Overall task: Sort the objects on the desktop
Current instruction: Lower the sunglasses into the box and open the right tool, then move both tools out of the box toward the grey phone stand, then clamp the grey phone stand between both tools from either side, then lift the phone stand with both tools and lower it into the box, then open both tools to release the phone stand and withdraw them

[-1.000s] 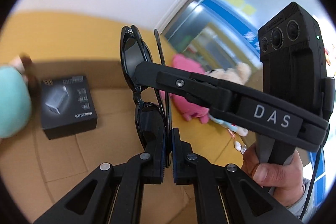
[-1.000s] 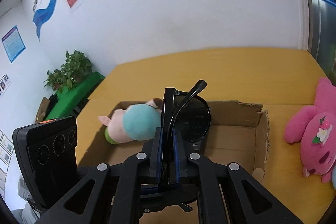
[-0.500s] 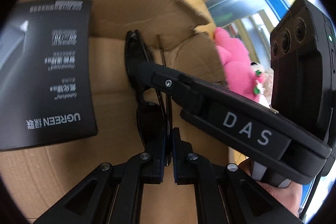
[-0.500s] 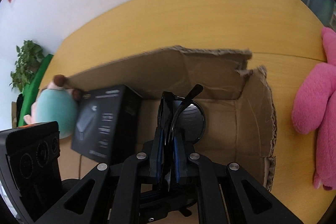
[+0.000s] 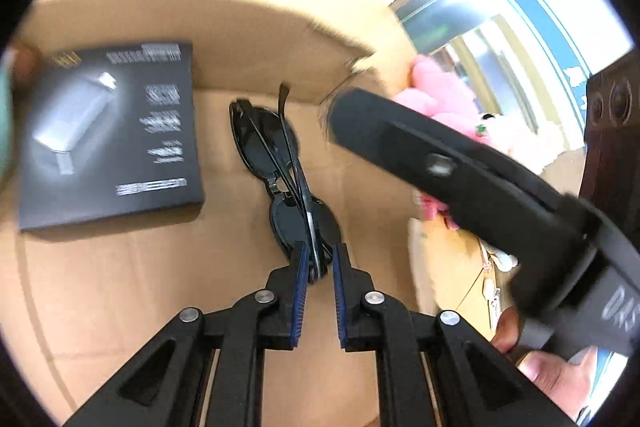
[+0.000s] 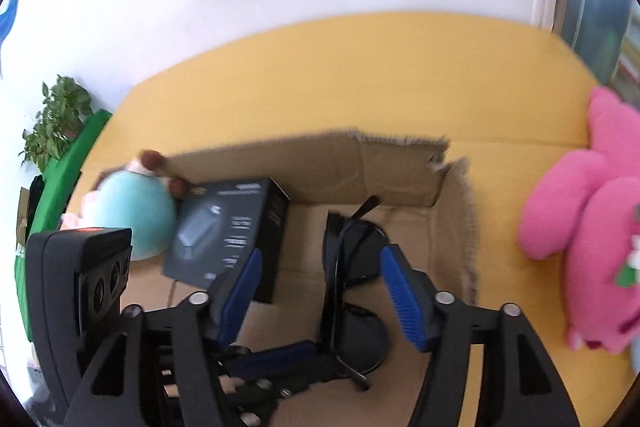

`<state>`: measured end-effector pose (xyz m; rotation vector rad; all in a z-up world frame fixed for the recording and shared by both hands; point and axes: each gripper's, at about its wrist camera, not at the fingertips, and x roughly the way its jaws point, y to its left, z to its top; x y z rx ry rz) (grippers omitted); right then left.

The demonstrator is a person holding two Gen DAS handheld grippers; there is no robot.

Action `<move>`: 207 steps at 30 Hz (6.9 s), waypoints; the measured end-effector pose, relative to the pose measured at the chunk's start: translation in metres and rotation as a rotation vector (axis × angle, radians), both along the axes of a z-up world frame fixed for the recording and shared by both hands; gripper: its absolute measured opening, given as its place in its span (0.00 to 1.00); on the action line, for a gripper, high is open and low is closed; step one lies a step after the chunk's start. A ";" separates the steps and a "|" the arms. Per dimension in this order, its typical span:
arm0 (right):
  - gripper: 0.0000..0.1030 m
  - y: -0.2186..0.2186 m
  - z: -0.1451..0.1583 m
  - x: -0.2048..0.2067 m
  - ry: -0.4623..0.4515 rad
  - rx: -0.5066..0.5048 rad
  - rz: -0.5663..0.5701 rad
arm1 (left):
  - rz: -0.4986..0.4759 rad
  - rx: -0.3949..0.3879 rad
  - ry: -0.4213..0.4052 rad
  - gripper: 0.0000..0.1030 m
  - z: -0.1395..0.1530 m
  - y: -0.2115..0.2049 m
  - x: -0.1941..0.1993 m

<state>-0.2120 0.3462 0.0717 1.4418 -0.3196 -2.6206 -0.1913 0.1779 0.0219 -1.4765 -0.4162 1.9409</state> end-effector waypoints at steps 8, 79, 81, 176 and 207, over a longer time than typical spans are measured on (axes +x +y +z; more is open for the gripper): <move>0.95 -0.001 0.085 0.093 0.238 -0.028 -0.027 | 0.074 -0.056 0.316 0.44 0.095 -0.066 0.086; 0.82 -0.116 -0.069 0.375 0.016 -0.039 0.406 | 0.192 -0.269 0.309 0.75 -0.014 -0.145 0.357; 0.67 -0.124 -0.074 0.375 0.012 -0.050 0.436 | 0.181 -0.249 0.280 0.74 -0.018 -0.145 0.355; 0.41 -0.227 -0.029 0.031 -0.013 -0.115 0.339 | 0.251 -0.403 0.283 0.34 0.033 -0.212 0.039; 1.00 -0.176 0.046 0.208 0.362 0.133 0.082 | 0.416 -0.379 0.802 0.79 0.117 -0.194 0.207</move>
